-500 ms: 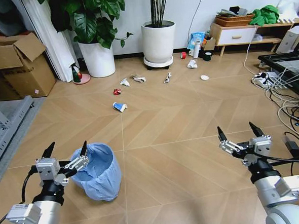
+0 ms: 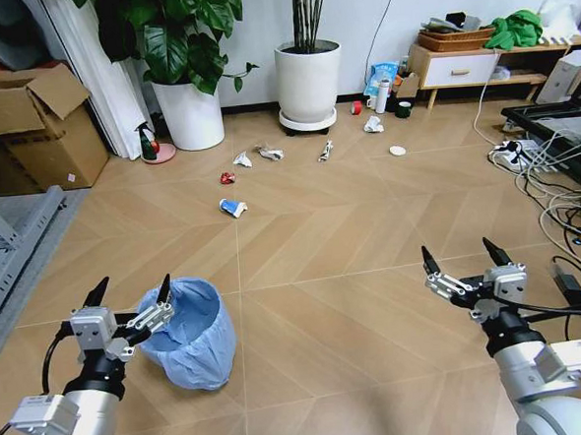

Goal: Pick up the trash bin and place the garbage on the floor into it.

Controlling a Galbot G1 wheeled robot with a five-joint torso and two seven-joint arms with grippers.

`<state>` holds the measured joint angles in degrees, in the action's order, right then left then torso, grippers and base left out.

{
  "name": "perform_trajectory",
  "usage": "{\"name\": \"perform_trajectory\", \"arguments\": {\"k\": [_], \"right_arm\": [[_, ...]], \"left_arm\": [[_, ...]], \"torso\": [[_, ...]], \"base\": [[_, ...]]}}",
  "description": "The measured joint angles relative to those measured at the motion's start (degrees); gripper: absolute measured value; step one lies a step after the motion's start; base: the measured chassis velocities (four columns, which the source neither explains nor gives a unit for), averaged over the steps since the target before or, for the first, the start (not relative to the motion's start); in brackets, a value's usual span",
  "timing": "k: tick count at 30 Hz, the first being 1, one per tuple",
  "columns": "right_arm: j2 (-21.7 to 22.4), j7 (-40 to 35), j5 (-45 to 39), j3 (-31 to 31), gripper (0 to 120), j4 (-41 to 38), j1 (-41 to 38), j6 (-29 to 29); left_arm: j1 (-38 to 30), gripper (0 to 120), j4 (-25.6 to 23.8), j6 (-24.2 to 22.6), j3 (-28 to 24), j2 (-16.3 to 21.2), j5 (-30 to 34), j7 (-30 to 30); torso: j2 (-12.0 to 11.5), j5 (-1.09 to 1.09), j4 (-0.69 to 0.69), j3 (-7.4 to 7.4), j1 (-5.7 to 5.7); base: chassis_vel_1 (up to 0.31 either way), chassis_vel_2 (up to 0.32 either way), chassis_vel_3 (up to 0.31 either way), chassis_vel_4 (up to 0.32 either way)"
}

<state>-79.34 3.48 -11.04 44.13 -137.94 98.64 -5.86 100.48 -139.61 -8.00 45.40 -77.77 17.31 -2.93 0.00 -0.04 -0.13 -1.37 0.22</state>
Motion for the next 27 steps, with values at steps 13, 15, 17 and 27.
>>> {"name": "perform_trajectory", "arguments": {"k": [13, 15, 17, 27], "right_arm": [[1.00, 0.62, -1.49, 0.04, 100, 0.91, -0.90, -0.28], [1.37, 0.56, -1.73, -0.08, 100, 1.11, -1.31, -0.47], [1.61, 0.47, -1.98, -0.11, 100, 1.35, -1.55, -0.55], [3.02, -0.03, -2.98, -0.54, 100, 2.91, -2.25, -0.97]], "left_arm": [[0.47, 100, -0.63, -1.40, 0.64, 0.34, 2.66, 1.02], [0.20, 100, -0.35, -1.68, 0.90, 0.77, 2.66, 1.56], [-0.47, 100, 0.13, -2.49, 0.91, 1.54, 2.97, 2.45], [-8.71, 100, 6.99, -13.75, -1.62, 13.39, 13.40, 11.49]], "torso": [[0.00, 0.00, 0.00, 0.00, 0.00], [0.00, 0.00, 0.01, 0.00, 0.00], [0.00, 0.00, 0.01, 0.00, 0.00], [0.00, -0.01, -0.03, -0.01, 0.00]], "base": [[0.000, 0.000, 0.000, 0.000], [0.000, 0.000, 0.000, 0.000], [0.000, 0.000, 0.000, 0.000], [0.000, 0.000, 0.000, 0.000]]}}
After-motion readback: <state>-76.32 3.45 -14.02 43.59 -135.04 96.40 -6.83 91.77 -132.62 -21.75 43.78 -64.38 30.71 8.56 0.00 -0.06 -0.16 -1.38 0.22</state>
